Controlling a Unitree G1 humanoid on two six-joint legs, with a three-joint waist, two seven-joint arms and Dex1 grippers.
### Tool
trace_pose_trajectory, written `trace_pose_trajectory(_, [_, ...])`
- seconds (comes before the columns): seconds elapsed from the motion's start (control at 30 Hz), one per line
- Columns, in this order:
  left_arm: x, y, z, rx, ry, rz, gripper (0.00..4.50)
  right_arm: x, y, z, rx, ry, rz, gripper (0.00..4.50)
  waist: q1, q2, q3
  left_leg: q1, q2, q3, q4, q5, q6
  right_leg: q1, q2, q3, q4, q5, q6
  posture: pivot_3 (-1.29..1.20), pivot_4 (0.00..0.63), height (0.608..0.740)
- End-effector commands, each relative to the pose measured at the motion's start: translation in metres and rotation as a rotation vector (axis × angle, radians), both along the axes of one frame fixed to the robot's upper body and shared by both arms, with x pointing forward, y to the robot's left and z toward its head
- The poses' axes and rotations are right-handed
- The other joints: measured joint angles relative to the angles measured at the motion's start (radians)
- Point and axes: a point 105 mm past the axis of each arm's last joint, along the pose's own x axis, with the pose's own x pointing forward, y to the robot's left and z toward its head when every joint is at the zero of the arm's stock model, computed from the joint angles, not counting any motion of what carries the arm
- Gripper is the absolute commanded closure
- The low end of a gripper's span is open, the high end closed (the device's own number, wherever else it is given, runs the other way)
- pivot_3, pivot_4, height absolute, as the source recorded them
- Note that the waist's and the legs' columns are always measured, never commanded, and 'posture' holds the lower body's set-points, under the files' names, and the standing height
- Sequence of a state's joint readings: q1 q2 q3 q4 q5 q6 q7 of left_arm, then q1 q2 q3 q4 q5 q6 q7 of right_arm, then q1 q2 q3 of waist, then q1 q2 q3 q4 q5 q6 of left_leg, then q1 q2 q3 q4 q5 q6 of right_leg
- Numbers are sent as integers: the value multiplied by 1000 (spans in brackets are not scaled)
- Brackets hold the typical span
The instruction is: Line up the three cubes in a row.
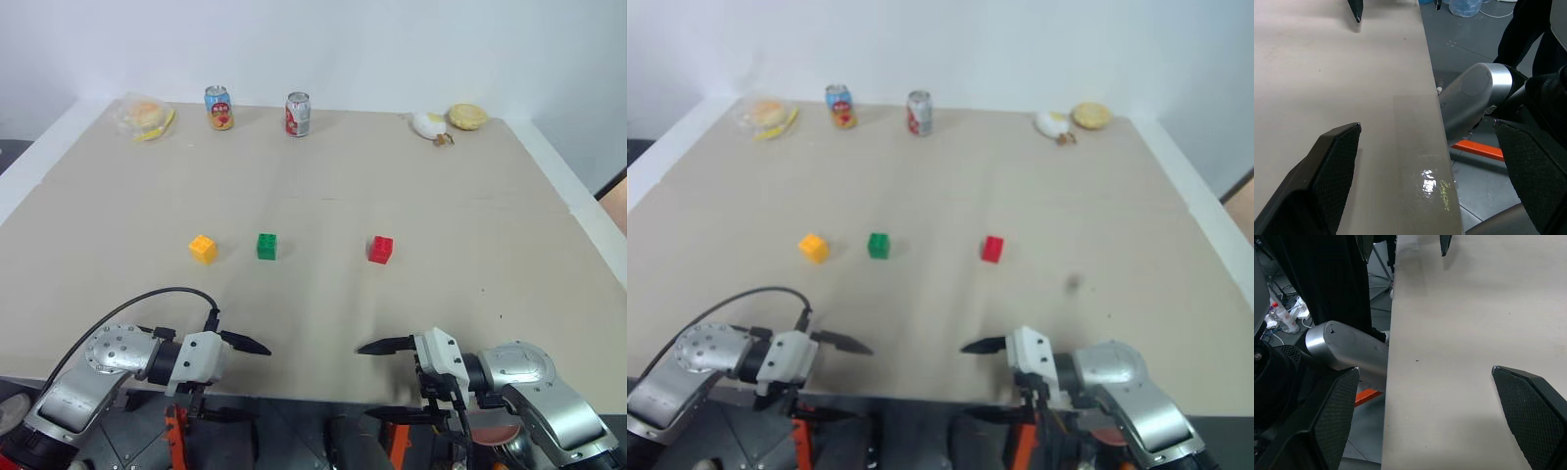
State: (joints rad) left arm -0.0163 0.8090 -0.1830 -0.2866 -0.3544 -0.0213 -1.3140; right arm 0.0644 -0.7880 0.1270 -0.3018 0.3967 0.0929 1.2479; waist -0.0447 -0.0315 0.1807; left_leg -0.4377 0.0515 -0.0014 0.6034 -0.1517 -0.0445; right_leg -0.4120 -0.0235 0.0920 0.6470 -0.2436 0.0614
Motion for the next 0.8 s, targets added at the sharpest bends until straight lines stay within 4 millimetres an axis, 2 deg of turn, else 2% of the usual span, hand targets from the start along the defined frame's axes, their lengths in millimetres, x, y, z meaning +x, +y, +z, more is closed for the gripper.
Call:
trace_pose_trajectory(0.03, [-2,-1,0,-3,-34,-36,27,-1,1,2,-3,-28,30,0,0,0,0,0,0,0,0,0,0,0,0,0,0,0,0,0,150,733])
trace_pose_trajectory(0.5, [5,-6,-2,-35,-70,-25,27,5,4,17,66,-36,20,0,0,0,0,1,0,-1,3,0,0,3,0,-1,1,1,0,0,150,733])
trace_pose_trajectory(0.67, [13,-12,10,-100,-27,20,27,11,1,28,74,-10,11,0,0,0,0,0,0,-2,3,0,0,3,1,-2,2,1,0,0,150,733])
trace_pose_trajectory(0.73, [22,-16,21,-142,-18,59,27,16,0,39,99,2,3,0,0,0,0,0,0,-3,4,0,1,3,1,-3,2,1,0,0,150,733])
trace_pose_trajectory(0.8, [34,-21,34,-199,-9,116,27,30,-2,55,131,4,-27,0,0,0,0,0,0,-3,5,1,1,4,1,-3,3,2,1,0,150,733])
